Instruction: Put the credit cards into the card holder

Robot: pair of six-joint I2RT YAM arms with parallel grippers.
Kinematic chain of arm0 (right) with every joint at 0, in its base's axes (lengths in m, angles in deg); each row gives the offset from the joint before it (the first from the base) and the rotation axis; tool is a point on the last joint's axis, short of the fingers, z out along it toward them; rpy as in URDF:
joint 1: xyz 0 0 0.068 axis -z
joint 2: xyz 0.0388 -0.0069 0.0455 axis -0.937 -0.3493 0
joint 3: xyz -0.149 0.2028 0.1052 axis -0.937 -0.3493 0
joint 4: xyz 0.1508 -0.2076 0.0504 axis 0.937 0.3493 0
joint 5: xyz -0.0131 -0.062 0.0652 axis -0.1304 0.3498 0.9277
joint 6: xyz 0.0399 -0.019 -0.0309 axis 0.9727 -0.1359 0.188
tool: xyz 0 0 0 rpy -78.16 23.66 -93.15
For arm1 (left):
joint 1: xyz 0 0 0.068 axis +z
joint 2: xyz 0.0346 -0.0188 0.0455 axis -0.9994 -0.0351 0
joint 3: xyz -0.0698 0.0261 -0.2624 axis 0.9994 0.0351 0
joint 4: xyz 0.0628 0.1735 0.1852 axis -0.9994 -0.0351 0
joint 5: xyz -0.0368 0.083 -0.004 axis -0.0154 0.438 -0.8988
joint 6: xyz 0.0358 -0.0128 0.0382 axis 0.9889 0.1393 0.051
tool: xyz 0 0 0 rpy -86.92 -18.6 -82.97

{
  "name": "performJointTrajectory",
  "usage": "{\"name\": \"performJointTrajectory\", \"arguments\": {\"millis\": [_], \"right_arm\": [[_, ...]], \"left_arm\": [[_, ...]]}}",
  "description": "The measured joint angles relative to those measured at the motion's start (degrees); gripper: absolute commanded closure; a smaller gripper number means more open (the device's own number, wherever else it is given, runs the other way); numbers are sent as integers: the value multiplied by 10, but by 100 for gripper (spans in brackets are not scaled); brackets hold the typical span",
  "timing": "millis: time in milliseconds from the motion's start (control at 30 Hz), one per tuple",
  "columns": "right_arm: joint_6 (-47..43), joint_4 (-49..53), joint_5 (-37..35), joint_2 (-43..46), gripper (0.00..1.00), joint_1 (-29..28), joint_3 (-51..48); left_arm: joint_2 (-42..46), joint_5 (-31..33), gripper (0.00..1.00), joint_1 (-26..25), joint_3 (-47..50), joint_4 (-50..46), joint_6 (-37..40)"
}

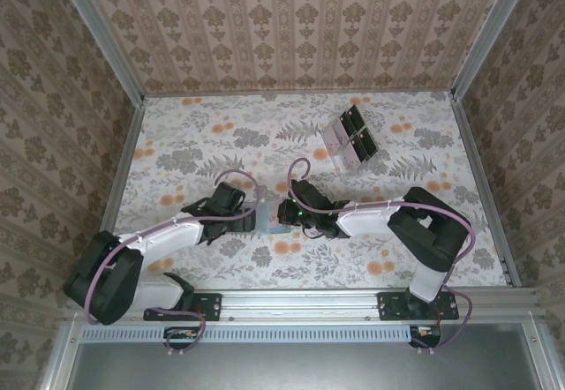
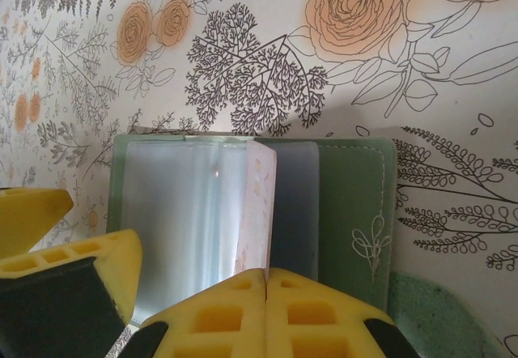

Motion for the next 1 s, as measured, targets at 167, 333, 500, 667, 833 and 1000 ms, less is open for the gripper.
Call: {"name": "performJointTrajectory", "arguments": {"millis": [167,333,500,667,833,1000], "right_arm": [[4,-6,1,0,100,1,-4],[11,-19,2,0,100,3,-13],[13,-33,14,0,100,7,-18],[15,-48,30,0,100,11,-20],[15,-81,52,0,100,18,-32],[14,-119,76,-3,100,23,-38]], "left_arm": [[-30,23,0,0,-30,-24,-8],[-37,27,0,0,-31,-41,-37],[-30,27,0,-2,-21,-41,-72],[-15,27,0,-3,-7,-41,-98],[-15,27,0,-3,-5,-40,-106],[-15,27,0,-3,-5,-40,-108]]}}
